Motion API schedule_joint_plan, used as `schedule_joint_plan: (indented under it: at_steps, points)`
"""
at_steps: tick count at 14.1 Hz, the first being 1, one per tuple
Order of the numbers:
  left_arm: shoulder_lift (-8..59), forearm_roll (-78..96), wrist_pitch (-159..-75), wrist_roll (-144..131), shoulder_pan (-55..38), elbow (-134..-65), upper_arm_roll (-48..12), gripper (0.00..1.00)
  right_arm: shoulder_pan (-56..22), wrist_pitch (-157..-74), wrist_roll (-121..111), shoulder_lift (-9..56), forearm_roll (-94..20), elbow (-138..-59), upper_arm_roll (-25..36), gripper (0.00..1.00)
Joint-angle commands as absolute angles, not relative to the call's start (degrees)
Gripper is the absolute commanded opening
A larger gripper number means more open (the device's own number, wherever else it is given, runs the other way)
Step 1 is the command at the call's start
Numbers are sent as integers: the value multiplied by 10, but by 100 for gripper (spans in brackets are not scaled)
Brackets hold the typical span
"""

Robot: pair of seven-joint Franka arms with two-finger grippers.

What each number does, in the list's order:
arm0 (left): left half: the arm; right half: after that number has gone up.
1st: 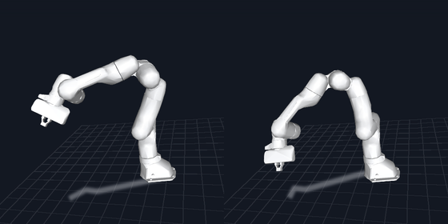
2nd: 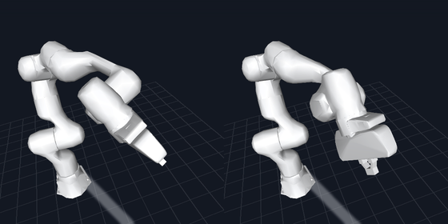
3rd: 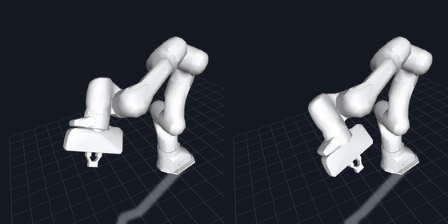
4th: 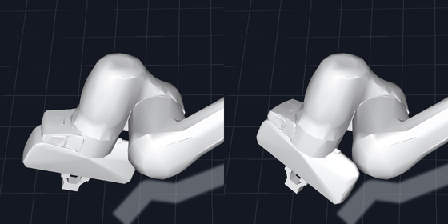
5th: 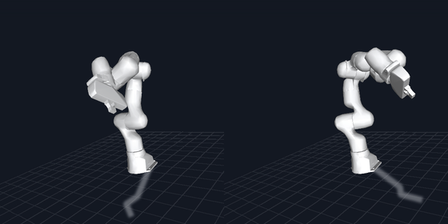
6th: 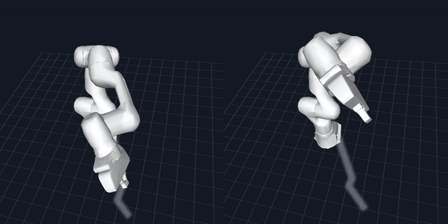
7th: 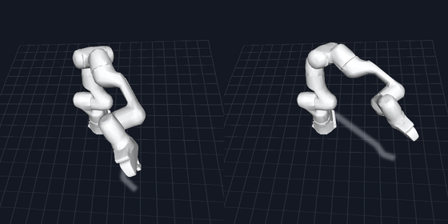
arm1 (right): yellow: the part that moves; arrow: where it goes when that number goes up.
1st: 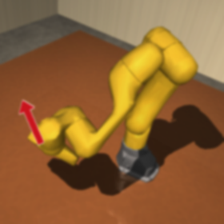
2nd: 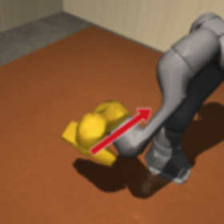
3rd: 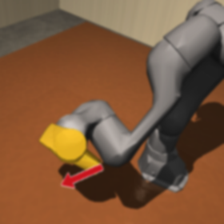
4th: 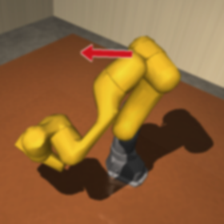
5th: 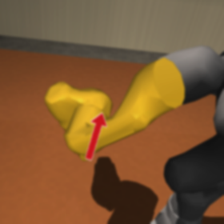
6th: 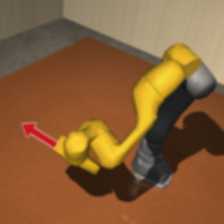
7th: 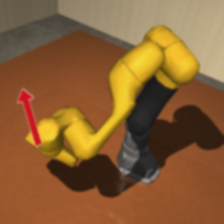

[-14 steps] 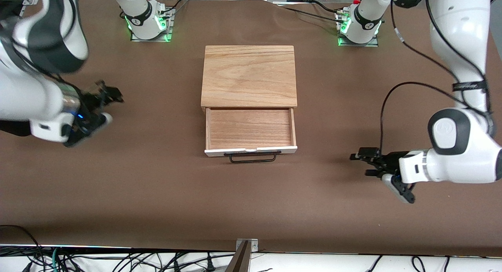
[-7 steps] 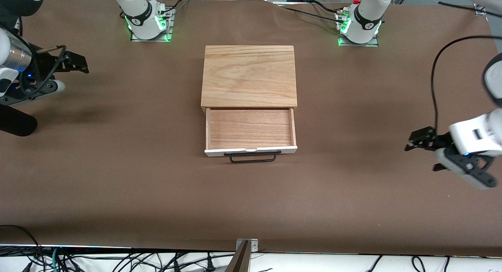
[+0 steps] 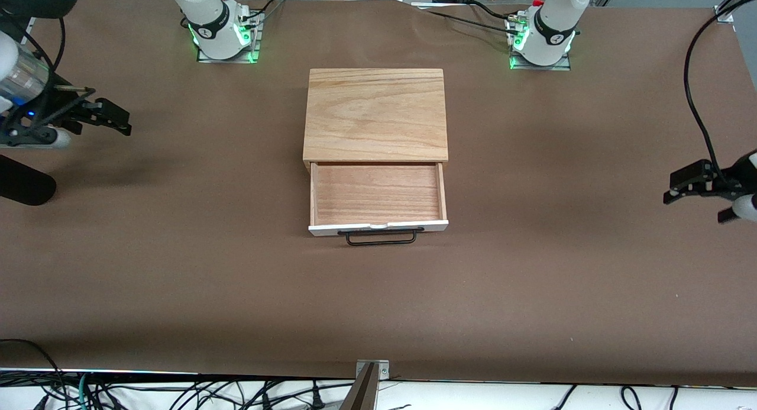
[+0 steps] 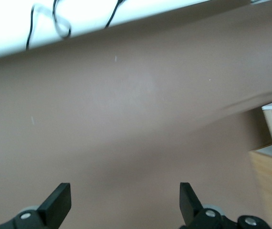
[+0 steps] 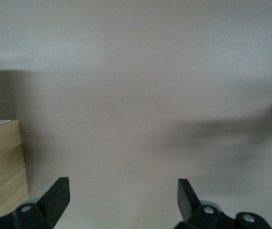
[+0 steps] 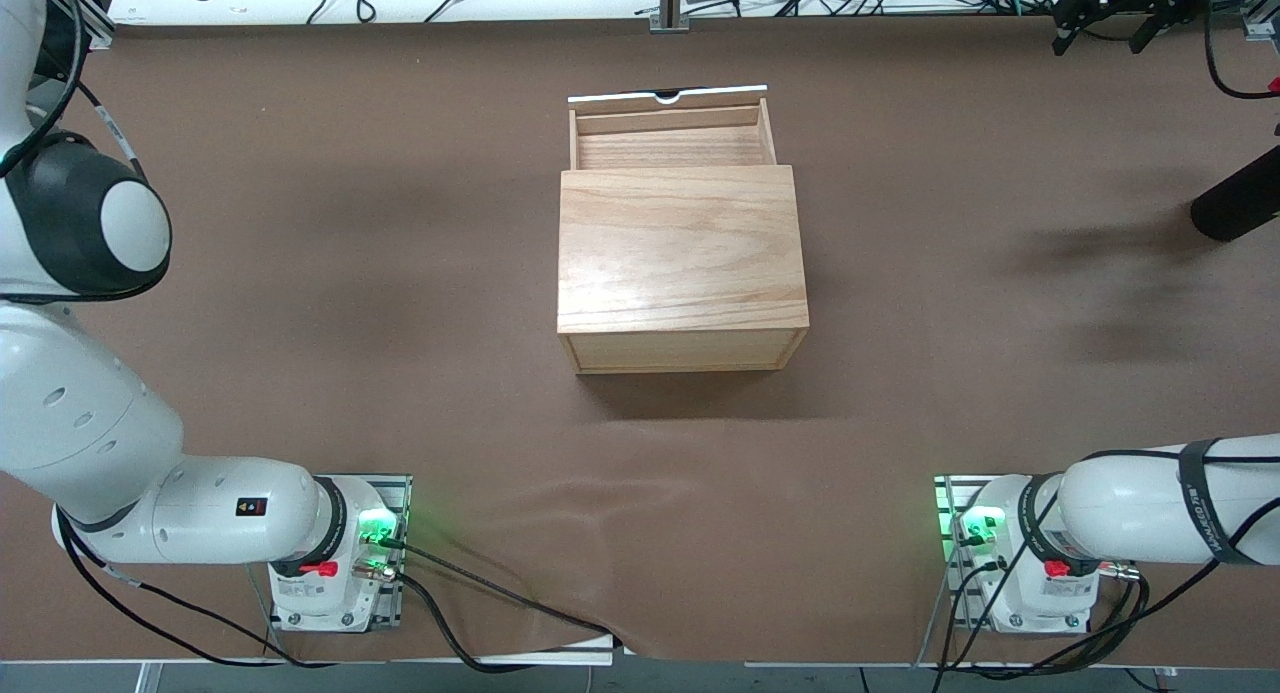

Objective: Pull top drawer with both arms simultaneously

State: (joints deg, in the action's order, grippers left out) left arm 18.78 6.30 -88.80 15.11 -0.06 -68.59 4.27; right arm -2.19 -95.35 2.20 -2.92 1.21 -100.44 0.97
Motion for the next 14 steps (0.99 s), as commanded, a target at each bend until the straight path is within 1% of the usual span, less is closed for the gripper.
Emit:
schedule_joint_plan:
  at_steps: [1,3,4,8,14]
  points:
    - [118,43,-854,65,-4,-759,29,100,-13,-917,23,-32,11,-987,6,100]
    - [70,55,-855,62,-1,-832,30,100,-13,-908,-2,-30,11,-985,9,100]
    - [65,55,-855,63,-2,-844,30,100,-13,-907,-10,-31,11,-985,9,100]
    - [66,47,-839,62,-8,-842,15,100,-12,-907,-12,-30,-2,-984,11,100]
    - [77,47,-838,62,-8,-831,15,100,-12,-906,-11,-31,-3,-985,11,100]
